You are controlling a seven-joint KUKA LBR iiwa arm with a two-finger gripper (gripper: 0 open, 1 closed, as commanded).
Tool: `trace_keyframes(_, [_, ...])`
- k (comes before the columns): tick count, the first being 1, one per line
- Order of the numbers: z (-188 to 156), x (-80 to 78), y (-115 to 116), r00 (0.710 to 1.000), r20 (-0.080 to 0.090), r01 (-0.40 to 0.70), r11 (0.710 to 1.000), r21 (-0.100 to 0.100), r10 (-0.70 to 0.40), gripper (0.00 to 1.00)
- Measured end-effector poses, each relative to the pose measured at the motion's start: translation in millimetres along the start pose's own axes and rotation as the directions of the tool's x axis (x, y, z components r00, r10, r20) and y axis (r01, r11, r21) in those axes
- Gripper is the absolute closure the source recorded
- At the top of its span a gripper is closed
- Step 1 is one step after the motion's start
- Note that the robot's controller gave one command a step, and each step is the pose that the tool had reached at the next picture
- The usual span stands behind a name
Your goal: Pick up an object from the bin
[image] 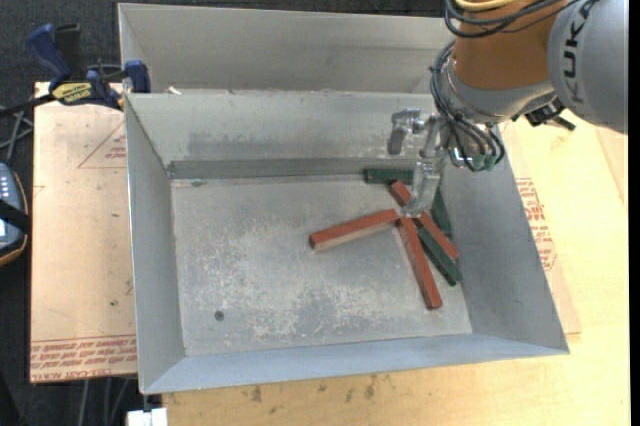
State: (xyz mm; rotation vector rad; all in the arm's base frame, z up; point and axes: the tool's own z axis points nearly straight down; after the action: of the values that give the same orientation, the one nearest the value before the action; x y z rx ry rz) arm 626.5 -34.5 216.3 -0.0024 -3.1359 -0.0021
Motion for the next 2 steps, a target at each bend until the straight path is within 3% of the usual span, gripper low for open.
trace_keyframes(1, [-4.8, -1.4, 0.0, 1.000, 0.008, 0.001, 1.000, 0.001, -0.001, 0.00])
trace_keyframes(2, [54.0, 10.5, 10.1, 1.000, 0.013, -0.024, 1.000, 0.000, 0.024, 0.00])
